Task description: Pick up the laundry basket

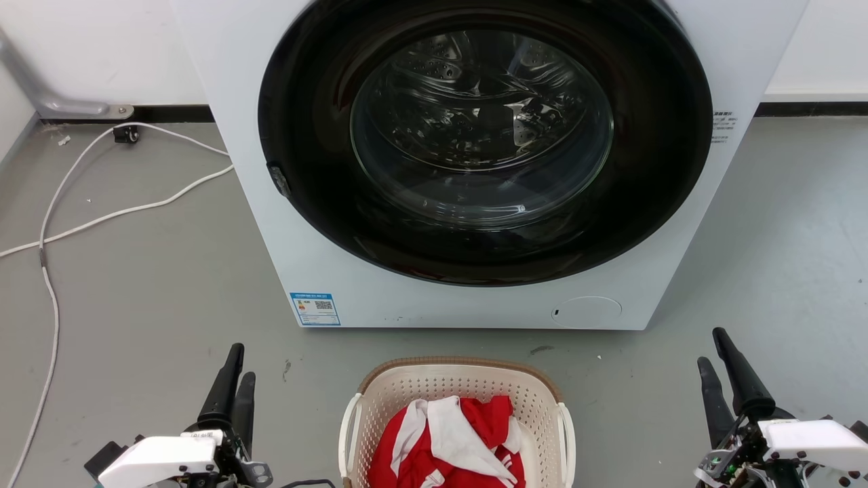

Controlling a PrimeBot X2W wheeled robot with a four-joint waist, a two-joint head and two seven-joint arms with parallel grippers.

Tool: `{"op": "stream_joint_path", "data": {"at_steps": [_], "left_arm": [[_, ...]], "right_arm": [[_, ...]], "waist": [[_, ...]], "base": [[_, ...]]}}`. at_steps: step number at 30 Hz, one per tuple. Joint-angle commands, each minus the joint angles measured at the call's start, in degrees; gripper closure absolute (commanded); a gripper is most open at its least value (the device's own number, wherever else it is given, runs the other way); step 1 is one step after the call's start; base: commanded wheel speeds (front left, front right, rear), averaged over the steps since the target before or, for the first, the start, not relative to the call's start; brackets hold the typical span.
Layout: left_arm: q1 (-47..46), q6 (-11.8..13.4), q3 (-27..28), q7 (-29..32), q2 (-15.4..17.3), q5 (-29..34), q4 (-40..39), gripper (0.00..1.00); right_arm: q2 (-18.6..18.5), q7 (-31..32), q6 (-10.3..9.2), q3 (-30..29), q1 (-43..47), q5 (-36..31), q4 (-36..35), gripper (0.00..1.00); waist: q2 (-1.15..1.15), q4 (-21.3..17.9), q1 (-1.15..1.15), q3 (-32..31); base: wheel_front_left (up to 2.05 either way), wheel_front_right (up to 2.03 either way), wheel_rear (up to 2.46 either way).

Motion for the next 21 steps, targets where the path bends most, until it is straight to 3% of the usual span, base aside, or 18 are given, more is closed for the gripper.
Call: {"op": "stream_joint_path", "data": {"at_steps": [1, 14, 21], "left_arm": [[-0.34, -0.11, -0.15, -0.5, 0.17, 0.5, -1.5, 0.0], [0.6, -0.15, 2.12, -3.87, 0.23, 7.42, -3.2, 0.0], [0.75, -0.17, 4.01, -5.5, 0.27, 13.49, -5.64, 0.0]], "right_arm": [[-0.14, -0.5, 0.08, 0.33, -0.8, -0.53, -1.48, 0.0], [-0.16, -3.88, 0.09, 0.23, -0.84, -9.69, -2.71, 0.0], [-0.17, -5.52, 0.1, 0.15, -1.43, -21.37, -5.43, 0.0]], "waist": [[0.0, 0.0, 0.0, 0.01], [0.0, -0.01, 0.0, 0.02], [0.0, 0.04, 0.0, 0.13]], "base": [[0.0, 0.0, 0.0], [0.0, 0.0, 0.0], [0.0, 0.0, 0.0]]}}
